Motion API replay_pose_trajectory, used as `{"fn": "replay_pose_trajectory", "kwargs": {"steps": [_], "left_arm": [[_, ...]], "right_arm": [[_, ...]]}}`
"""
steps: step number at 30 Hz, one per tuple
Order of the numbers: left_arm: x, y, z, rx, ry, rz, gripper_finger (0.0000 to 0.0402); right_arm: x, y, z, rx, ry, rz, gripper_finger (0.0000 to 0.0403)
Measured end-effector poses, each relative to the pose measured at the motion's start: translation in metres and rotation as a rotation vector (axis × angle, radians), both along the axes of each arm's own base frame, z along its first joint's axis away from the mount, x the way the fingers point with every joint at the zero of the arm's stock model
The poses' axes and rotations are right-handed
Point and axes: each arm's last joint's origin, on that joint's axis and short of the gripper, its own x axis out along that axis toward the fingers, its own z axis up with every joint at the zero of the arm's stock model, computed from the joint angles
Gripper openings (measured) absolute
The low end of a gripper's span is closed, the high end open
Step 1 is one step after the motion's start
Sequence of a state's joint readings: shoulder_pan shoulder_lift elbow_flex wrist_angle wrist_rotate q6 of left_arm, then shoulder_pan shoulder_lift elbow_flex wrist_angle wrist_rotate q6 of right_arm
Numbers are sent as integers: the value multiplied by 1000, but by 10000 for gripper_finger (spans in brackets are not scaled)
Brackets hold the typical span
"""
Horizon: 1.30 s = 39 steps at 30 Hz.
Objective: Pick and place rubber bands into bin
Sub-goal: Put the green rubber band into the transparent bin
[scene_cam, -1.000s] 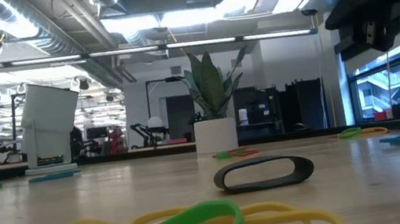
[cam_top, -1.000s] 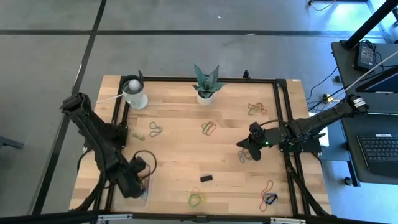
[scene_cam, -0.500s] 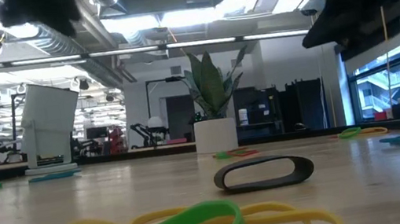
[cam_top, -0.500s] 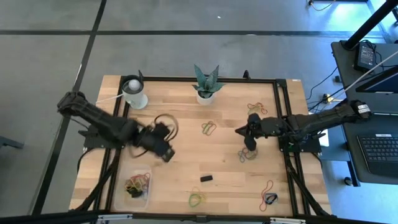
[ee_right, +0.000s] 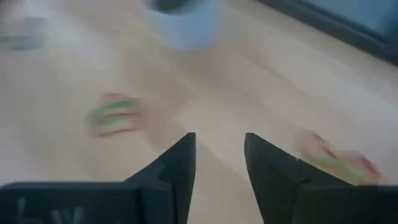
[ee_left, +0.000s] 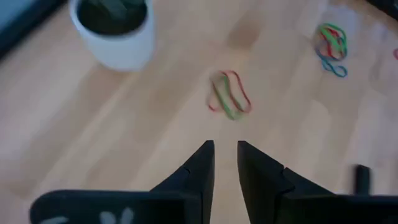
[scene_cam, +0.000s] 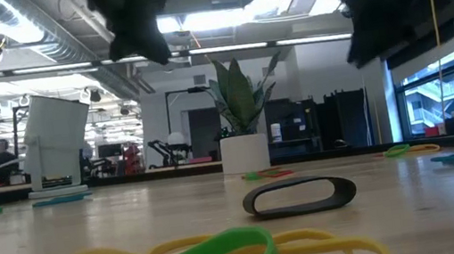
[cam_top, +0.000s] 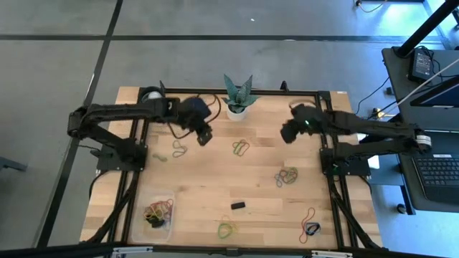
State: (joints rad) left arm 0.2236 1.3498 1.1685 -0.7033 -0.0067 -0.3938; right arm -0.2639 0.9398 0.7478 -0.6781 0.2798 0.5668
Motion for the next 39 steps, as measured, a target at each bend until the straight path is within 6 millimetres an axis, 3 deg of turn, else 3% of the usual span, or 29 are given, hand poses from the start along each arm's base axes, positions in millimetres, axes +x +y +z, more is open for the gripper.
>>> {"fn": "replay_pose_trajectory", "kwargs": {"steps": [5,13,19,27,31,37,39], "left_arm": [[1,37,-7,20,-22,-132,49],[0,82,-21,103,-27,-184,32],[-3,100,-28,137,-4,-183,31],[-4,104,-28,187,-6,-212,31],[-4,104,-28,193,-5,-219,31],[-4,104,-28,167,-11,-187,31],[-2,102,-28,143,-18,-164,31]], "right_arm": [[-4,-38,-15,169,215,-212,156],[-1,-88,-57,415,411,-368,158],[-3,-108,-86,514,503,-439,158],[-1,-124,-107,538,512,-481,154],[0,-125,-113,550,531,-479,121],[1,-126,-116,539,547,-434,24],[0,-126,-113,528,545,-416,8]]}}
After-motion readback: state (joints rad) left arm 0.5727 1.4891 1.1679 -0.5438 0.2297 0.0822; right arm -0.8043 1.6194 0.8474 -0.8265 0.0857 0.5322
